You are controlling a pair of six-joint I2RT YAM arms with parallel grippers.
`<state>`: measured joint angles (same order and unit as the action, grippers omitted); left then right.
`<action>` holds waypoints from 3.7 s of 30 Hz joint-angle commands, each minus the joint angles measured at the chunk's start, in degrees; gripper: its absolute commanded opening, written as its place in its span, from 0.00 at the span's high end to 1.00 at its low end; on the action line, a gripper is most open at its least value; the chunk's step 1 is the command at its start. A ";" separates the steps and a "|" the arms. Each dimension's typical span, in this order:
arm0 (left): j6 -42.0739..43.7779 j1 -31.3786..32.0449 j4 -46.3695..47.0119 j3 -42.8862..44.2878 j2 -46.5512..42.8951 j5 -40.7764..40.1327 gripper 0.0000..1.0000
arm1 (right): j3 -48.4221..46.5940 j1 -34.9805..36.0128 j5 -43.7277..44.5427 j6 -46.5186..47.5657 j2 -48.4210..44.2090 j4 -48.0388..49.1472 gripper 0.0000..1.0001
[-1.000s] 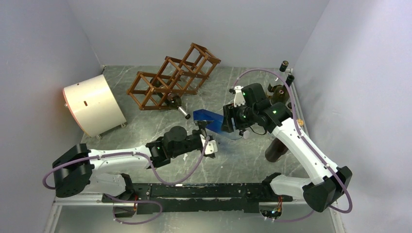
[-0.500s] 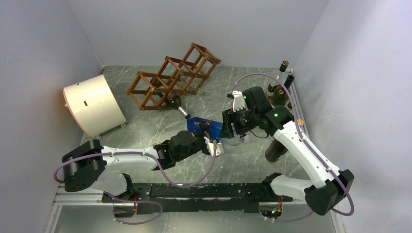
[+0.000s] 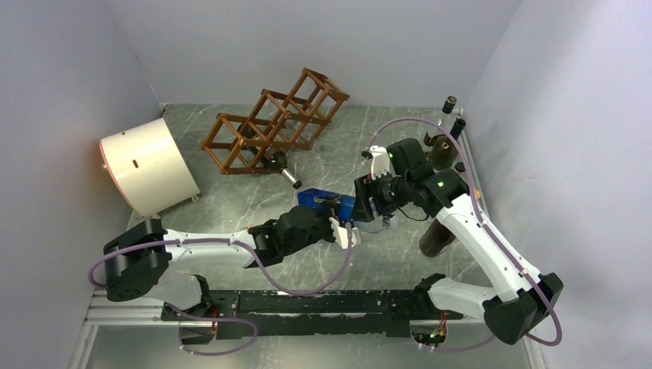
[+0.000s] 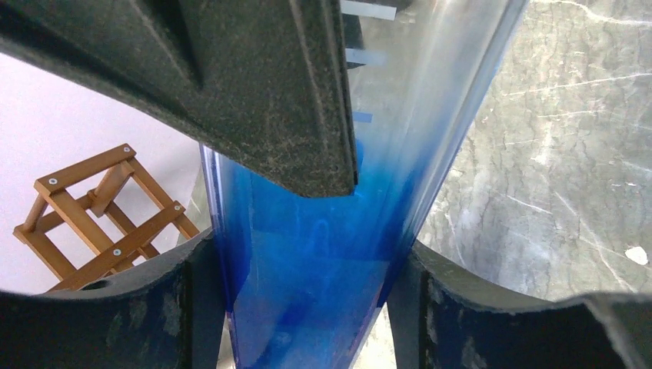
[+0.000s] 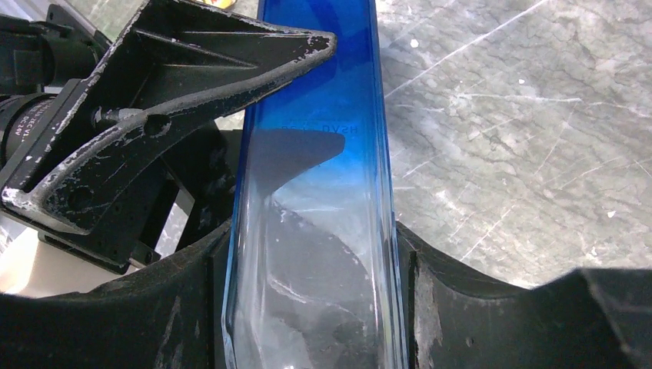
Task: Take the wine bottle off the wine rack
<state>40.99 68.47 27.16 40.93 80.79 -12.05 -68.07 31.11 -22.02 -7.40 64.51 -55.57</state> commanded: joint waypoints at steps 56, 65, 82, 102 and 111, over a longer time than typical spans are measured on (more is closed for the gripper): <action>-28.35 -4.66 0.90 6.55 -10.63 -6.65 0.24 | -2.52 0.52 6.65 -10.79 2.53 25.70 1.00; -28.19 -4.66 0.87 5.94 -12.86 -5.89 0.09 | -7.76 0.33 22.05 -12.11 2.23 22.63 1.00; -24.82 -4.66 3.93 4.40 -15.85 -12.95 0.09 | -24.03 -10.16 42.47 -5.50 17.84 17.22 1.00; -24.64 -4.83 4.40 3.93 -16.36 -13.18 0.09 | -24.96 -21.06 35.21 0.33 22.97 22.60 1.00; -24.12 -4.90 4.76 3.70 -16.87 -13.90 0.09 | -25.34 -21.33 37.93 1.17 24.57 24.89 1.00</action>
<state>16.25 63.79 29.36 45.15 65.36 -24.71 -89.91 10.33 13.52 -7.38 89.60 -38.83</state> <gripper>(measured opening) 0.908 0.654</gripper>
